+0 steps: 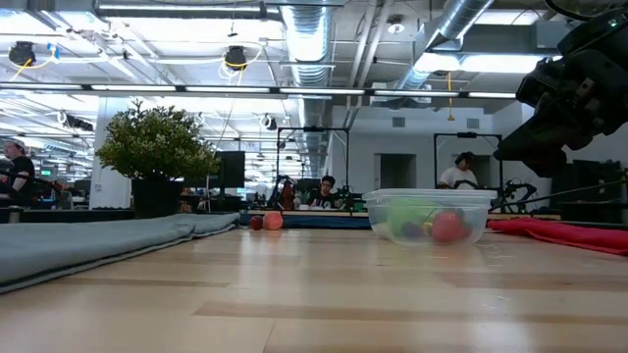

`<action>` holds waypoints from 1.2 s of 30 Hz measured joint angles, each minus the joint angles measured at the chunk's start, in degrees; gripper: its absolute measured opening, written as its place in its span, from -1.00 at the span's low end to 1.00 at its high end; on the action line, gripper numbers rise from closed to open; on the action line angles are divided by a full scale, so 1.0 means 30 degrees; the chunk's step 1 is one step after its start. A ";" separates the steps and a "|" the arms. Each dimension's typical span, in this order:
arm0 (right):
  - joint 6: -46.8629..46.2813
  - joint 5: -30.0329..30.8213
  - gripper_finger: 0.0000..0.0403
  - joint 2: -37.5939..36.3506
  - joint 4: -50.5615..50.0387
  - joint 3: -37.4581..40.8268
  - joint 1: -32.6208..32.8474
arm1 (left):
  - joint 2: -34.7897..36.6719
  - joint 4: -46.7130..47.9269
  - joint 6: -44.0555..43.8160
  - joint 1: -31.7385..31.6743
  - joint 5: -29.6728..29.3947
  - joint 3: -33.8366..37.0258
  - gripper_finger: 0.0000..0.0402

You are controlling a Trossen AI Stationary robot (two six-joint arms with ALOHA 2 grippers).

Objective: Pick and placing Produce into tupperware
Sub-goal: Put the red strawberry into the transparent bin

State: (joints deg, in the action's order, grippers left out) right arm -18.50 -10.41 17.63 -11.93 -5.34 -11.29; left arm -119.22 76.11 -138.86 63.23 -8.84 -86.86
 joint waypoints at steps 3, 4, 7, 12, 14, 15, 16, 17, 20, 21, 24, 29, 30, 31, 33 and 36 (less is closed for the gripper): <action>0.0003 -0.0003 -0.47 -0.0006 -0.0003 0.0000 0.0000 | 0.0000 -0.0222 0.0015 -0.0149 0.0038 0.0561 0.32; 0.0006 -0.0003 -0.47 0.0001 -0.0006 0.0000 0.0000 | 0.0000 -0.0383 0.0085 -0.0213 0.0086 0.0710 0.32; 0.0006 -0.0004 -0.47 -0.0006 0.0001 0.0000 0.0000 | 0.0000 -0.0632 0.0425 -0.0340 0.0152 0.1014 0.32; 0.0005 -0.0002 -0.47 -0.0003 -0.0003 0.0000 0.0000 | 0.0000 -0.0917 0.0522 -0.0325 0.0519 0.1249 0.32; 0.0005 -0.0005 -0.47 -0.0004 -0.0006 0.0000 0.0000 | 0.0000 -0.0972 0.0404 -0.0325 0.1181 0.1401 0.32; 0.0006 0.0000 -0.47 0.0001 0.0001 0.0000 0.0000 | 0.0000 -0.0985 0.0384 -0.0325 0.1338 0.1469 0.32; 0.0006 -0.0006 -0.47 -0.0006 0.0001 0.0000 0.0000 | 0.0000 -0.1122 0.0391 -0.0325 0.1249 0.1517 0.32; 0.0006 -0.0007 -0.47 0.0000 0.0001 0.0000 0.0000 | 0.0000 -0.1368 0.0403 -0.0325 0.1043 0.1525 0.32; 0.0006 -0.0007 -0.47 -0.0006 -0.0002 0.0000 0.0000 | 0.0000 -0.1909 0.0845 -0.0325 0.0201 0.1533 0.30; 0.0006 0.0000 -0.47 0.0001 -0.0004 0.0000 0.0000 | 0.0000 -0.2031 0.0891 -0.0332 -0.0016 0.1533 0.28; -0.0001 -0.0001 -0.47 0.0000 -0.0006 0.0000 0.0000 | 0.0000 -0.2061 0.0901 -0.0346 -0.0096 0.1533 0.14; 0.0006 0.0000 -0.47 -0.0003 -0.0003 0.0000 0.0000 | 0.0000 -0.2044 0.1036 -0.0340 -0.0181 0.1533 -0.21; 0.0006 -0.0007 -0.47 -0.0003 -0.0006 0.0000 0.0000 | 0.0000 -0.2029 0.1045 -0.0340 -0.0184 0.1533 -0.27; 0.0001 -0.0001 -0.47 0.0001 -0.0006 0.0000 0.0000 | 0.0000 -0.1996 0.1047 -0.0340 -0.0208 0.1533 -0.34; 0.0006 0.0000 -0.47 0.0001 -0.0006 0.0000 0.0000 | 0.0000 -0.1976 0.1051 -0.0340 -0.0325 0.1533 -0.43; 0.0006 0.0000 -0.47 -0.0006 -0.0006 0.0000 0.0000 | 0.0000 -0.2038 0.1075 -0.0340 -0.0651 0.1533 -0.54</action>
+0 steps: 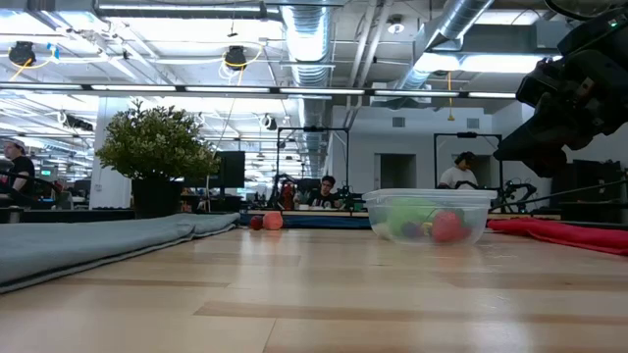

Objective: Pick and placing Produce into tupperware
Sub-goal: Put the red strawberry into the transparent bin

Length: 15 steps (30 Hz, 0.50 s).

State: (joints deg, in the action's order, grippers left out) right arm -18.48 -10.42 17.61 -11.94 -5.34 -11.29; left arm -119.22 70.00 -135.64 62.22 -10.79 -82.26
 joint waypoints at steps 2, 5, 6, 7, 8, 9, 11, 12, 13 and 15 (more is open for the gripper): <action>0.0000 -0.0006 -0.47 0.0001 0.0000 0.0000 0.0000 | 0.0000 -0.0067 0.0129 0.0000 -0.0225 0.0000 -0.60; 0.0000 0.0000 -0.47 0.0004 0.0000 0.0000 0.0000 | 0.0000 -0.0097 0.0514 0.0000 -0.0309 -0.0090 -0.70; 0.0000 -0.0001 -0.47 0.0002 0.0001 0.0000 0.0000 | 0.0000 -0.0142 0.0698 0.0000 -0.0353 -0.0165 -0.74; -0.0007 -0.0001 -0.47 0.0007 0.0000 0.0000 0.0000 | 0.0000 -0.0171 0.0837 0.0000 -0.0413 -0.0240 -0.78; -0.0007 -0.0004 -0.47 0.0004 0.0004 0.0000 0.0000 | 0.0000 -0.0142 0.0990 0.0000 -0.0537 -0.0326 -0.82; 0.0000 0.0000 -0.47 0.0007 0.0000 0.0000 0.0000 | 0.0000 -0.0097 0.1111 0.0000 -0.0693 -0.0419 -0.86; 0.0000 0.0000 -0.47 0.0007 0.0002 0.0000 0.0000 | 0.0022 -0.0158 0.1404 0.0000 -0.0944 -0.0452 -0.95; -0.0004 -0.0003 -0.47 0.0004 0.0000 0.0000 0.0000 | 0.0022 -0.0145 0.1525 0.0000 -0.0975 -0.0452 -0.97; 0.0000 -0.0003 -0.47 0.0000 0.0000 0.0000 0.0000 | 0.0022 -0.0126 0.1538 -0.0005 -0.0988 -0.0452 -0.98; -0.0002 -0.0007 -0.47 0.0003 0.0000 0.0000 0.0000 | 0.0022 -0.0091 0.1378 0.0000 -0.0983 -0.0452 -0.97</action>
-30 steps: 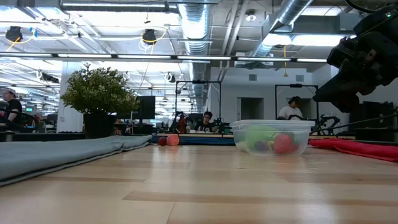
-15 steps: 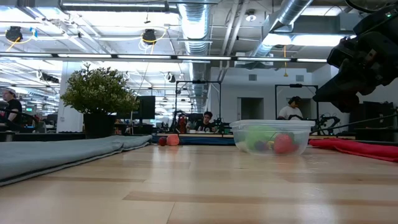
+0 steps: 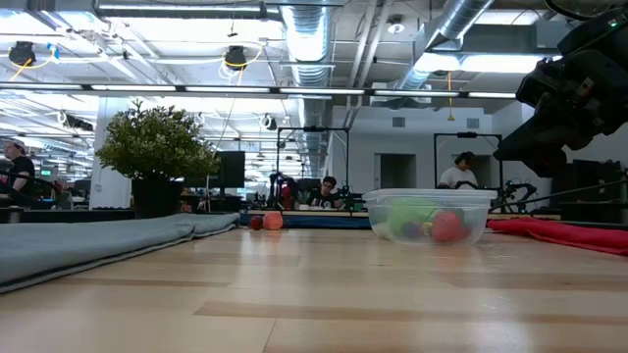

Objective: Pick and placing Produce into tupperware
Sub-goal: Put the red strawberry into the transparent bin

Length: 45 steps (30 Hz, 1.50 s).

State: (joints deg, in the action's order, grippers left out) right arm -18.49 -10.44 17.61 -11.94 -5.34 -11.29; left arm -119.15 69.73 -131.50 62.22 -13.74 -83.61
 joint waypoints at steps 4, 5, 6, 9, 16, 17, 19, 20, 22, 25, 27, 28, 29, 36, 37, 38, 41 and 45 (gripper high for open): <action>0.0001 0.0003 -0.47 0.0004 0.0000 0.0000 0.0000 | 0.0000 0.0245 -0.0581 0.0000 0.0508 0.0000 -0.87; 0.0002 0.0007 -0.47 -0.0002 0.0006 0.0000 0.0000 | 0.0000 0.0238 -0.0559 0.0000 0.0516 0.0000 -0.83; 0.0000 0.0002 -0.47 0.0000 0.0000 0.0000 0.0000 | 0.0000 0.0166 -0.0414 0.0000 0.0502 0.0000 -0.79; 0.0002 0.0000 -0.47 0.0000 0.0000 0.0000 0.0000 | 0.0000 -0.0025 -0.0350 0.0000 0.0503 0.0000 -0.61; 0.0002 0.0000 -0.47 0.0001 0.0000 0.0000 0.0000 | 0.0000 0.0748 -0.0301 -0.0170 0.0586 0.0000 -0.12; 0.0002 0.0002 -0.47 0.0002 0.0000 0.0000 0.0000 | 0.0000 0.0927 -0.0226 -0.0240 0.0853 0.0000 -0.06; 0.0002 0.0000 -0.47 0.0004 0.0000 0.0000 0.0000 | 0.0000 0.1227 -0.0183 -0.0384 0.1136 0.0000 0.05; 0.0002 0.0000 -0.47 0.0004 0.0000 0.0000 0.0000 | 0.0000 0.1373 -0.0073 -0.0442 0.1118 0.0000 0.09; 0.0002 0.0007 -0.47 0.0004 0.0000 0.0000 0.0000 | 0.0000 0.1460 0.0206 -0.0605 0.0681 0.0013 0.17; 0.0002 0.0003 -0.47 0.0002 0.0000 0.0000 0.0000 | 0.0003 0.1077 0.0916 -0.0924 -0.0124 0.0198 0.24; 0.0002 0.0003 -0.47 -0.0003 0.0000 0.0000 0.0000 | 0.0015 0.0322 0.1475 -0.1203 -0.0131 0.0486 0.26; 0.0002 0.0007 -0.47 0.0003 0.0000 0.0000 0.0000 | 0.0015 -0.0096 0.1726 -0.1328 -0.0034 0.0677 0.26; -0.0001 0.0000 -0.47 0.0001 0.0000 0.0000 0.0000 | 0.0015 -0.0435 0.1975 -0.1446 0.0035 0.0891 0.26; 0.0002 0.0000 -0.47 0.0003 0.0000 0.0000 0.0000 | 0.0117 -0.0786 0.3209 -0.1804 0.0651 0.1290 0.26; 0.0002 0.0001 -0.47 -0.0002 0.0000 0.0000 0.0000 | 0.0107 -0.0797 0.3308 -0.1797 0.0500 0.1282 0.26; -0.0005 0.0007 -0.47 0.0004 0.0000 0.0000 0.0000 | 0.0095 -0.0862 0.3368 -0.1783 0.0421 0.1275 0.25; 0.0002 0.0005 -0.47 0.0004 0.0000 0.0000 0.0000 | 0.0095 -0.0877 0.3475 -0.1793 0.0604 0.1268 0.17; 0.0002 0.0005 -0.47 0.0004 0.0000 0.0000 0.0000 | 0.0073 -0.0857 0.3489 -0.1795 0.0634 0.1268 -0.05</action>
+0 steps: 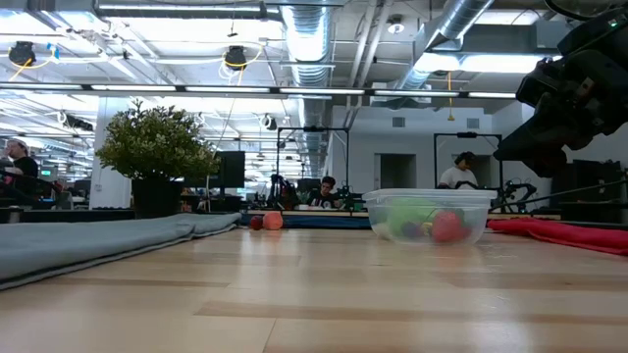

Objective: Pick and placing Produce into tupperware
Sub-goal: Put the red strawberry into the transparent bin

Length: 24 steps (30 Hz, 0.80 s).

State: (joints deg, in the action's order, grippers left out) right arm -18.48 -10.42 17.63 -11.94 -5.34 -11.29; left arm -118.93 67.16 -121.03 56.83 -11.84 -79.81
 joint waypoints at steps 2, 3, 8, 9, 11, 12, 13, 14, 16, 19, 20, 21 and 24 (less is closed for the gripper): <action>0.0000 -0.0001 -0.47 -0.0004 0.0000 0.0000 0.0000 | 0.0000 0.0010 0.0007 0.0003 -0.0005 0.0000 -0.15; 0.0000 0.0003 -0.47 0.0000 0.0000 0.0000 0.0000 | -0.0004 0.0007 0.0016 0.0003 0.0004 0.0000 -0.18; 0.0000 0.0003 -0.47 -0.0007 0.0000 0.0000 0.0000 | 0.0067 0.0067 0.0213 -0.0019 0.0893 -0.0005 -0.15; -0.0004 0.0003 -0.47 0.0000 0.0000 0.0000 0.0000 | 0.0093 0.0133 0.0294 -0.0019 0.1145 -0.0067 -0.11; -0.0002 0.0003 -0.47 -0.0001 0.0006 0.0000 0.0000 | 0.0117 0.0373 0.0375 0.0003 0.1516 -0.0429 -0.01; 0.0000 0.0003 -0.47 -0.0006 0.0000 0.0000 0.0000 | 0.0119 0.0493 0.0399 0.0006 0.1559 -0.0692 0.03; -0.0007 -0.0004 -0.47 0.0000 0.0000 0.0000 0.0000 | 0.0131 0.0706 0.0513 0.0030 0.1510 -0.1002 0.05; -0.0006 0.0003 -0.47 0.0000 0.0006 0.0000 0.0000 | 0.0162 0.1009 0.0691 0.0025 0.1528 -0.1313 0.06; 0.0000 0.0000 -0.47 -0.0002 0.0000 0.0000 0.0000 | 0.0175 0.1610 0.0985 0.0018 0.1443 -0.1928 0.04; 0.0000 0.0003 -0.47 -0.0005 0.0000 0.0000 0.0000 | 0.0182 0.2385 0.1293 -0.0004 0.1189 -0.2711 -0.07; 0.0000 0.0003 -0.47 0.0000 0.0001 0.0000 0.0000 | 0.0192 0.2625 0.1405 -0.0004 0.0986 -0.2946 -0.11; 0.0000 0.0003 -0.47 -0.0007 0.0007 0.0000 0.0000 | 0.0210 0.2669 0.1430 -0.0004 0.0908 -0.3151 -0.17; -0.0002 -0.0002 -0.47 -0.0005 0.0000 0.0000 0.0000 | 0.0211 0.2771 0.1625 0.0003 0.0908 -0.3631 -0.35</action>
State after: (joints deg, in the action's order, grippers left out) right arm -18.49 -10.43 17.61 -11.94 -5.34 -11.29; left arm -118.30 75.47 -116.16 56.84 -9.11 -90.70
